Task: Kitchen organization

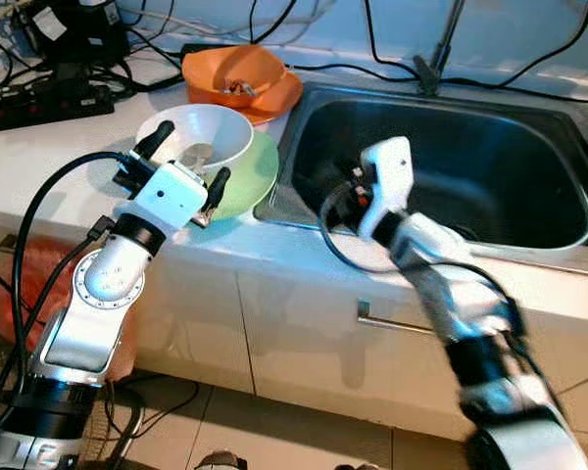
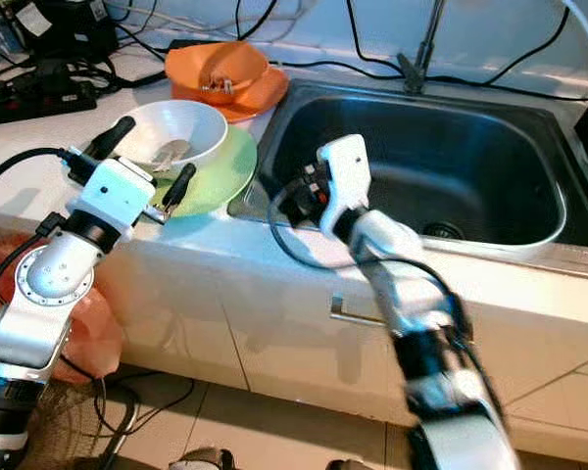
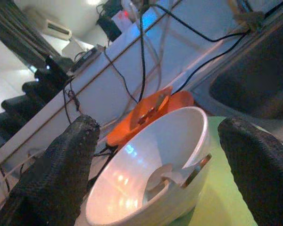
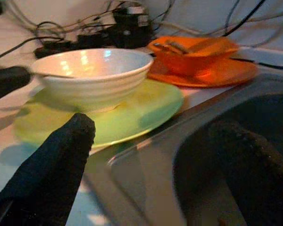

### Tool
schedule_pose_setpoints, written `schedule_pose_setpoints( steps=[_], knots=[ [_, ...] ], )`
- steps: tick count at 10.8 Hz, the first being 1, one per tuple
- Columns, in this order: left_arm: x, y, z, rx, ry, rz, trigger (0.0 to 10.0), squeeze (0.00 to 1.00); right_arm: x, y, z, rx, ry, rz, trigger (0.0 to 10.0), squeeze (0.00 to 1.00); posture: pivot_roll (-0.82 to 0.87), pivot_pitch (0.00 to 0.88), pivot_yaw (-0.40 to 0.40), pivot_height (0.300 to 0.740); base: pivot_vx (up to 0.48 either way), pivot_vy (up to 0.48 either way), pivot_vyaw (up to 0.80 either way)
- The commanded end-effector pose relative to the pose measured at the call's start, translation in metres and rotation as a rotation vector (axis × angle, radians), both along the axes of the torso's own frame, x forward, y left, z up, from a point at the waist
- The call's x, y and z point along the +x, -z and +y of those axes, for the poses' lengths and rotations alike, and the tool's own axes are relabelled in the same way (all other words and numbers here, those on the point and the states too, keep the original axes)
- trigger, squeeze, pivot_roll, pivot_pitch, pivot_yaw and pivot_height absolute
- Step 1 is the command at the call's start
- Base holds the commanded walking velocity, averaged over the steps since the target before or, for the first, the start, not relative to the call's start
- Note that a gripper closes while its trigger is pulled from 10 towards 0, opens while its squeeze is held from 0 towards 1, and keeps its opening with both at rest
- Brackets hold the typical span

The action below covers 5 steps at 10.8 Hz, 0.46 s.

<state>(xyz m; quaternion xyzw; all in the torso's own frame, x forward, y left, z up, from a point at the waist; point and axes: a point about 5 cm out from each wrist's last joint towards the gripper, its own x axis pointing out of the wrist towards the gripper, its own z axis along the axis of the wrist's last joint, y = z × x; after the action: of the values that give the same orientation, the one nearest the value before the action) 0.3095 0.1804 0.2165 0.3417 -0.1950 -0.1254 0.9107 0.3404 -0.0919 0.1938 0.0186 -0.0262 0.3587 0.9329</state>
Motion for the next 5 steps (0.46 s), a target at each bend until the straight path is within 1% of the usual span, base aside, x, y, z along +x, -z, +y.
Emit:
schedule_pose_setpoints(
  steps=[1, 2, 3, 4, 5],
  knots=[
    [0.001, -0.007, 0.0, 0.028, 0.017, -0.025, 10.0, 0.0, -0.006, -0.003, 0.002, -0.001, -0.057, 0.009, 10.0, 0.0, 0.14, 0.082, 0.006, 0.74, 0.0, 0.0, 0.0],
    [0.002, -0.002, 0.002, 0.061, 0.029, -0.008, 10.0, 0.0, -0.014, -0.004, 0.003, -0.01, -0.119, 0.02, 10.0, 0.0, 0.14, 0.082, 0.006, 0.74, 0.0, 0.0, 0.0],
    [0.002, 0.002, 0.004, 0.086, 0.045, 0.002, 10.0, 0.0, -0.019, -0.005, 0.003, -0.011, -0.149, 0.027, 10.0, 0.0, 0.13, 0.081, 0.008, 0.74, 0.0, 0.0, 0.0],
    [0.005, 0.008, 0.005, 0.136, 0.078, 0.015, 10.0, 0.0, -0.028, -0.005, 0.003, -0.006, -0.19, 0.04, 10.0, 0.0, 0.13, 0.081, 0.008, 0.74, 0.0, 0.0, 0.0],
    [0.008, 0.011, 0.007, 0.149, 0.083, 0.028, 9.7, 0.0, -0.03, -0.005, 0.003, -0.005, -0.2, 0.045, 10.0, 0.0, 0.12, 0.077, 0.014, 0.74, 0.0, 0.0, 0.0]
  ],
)
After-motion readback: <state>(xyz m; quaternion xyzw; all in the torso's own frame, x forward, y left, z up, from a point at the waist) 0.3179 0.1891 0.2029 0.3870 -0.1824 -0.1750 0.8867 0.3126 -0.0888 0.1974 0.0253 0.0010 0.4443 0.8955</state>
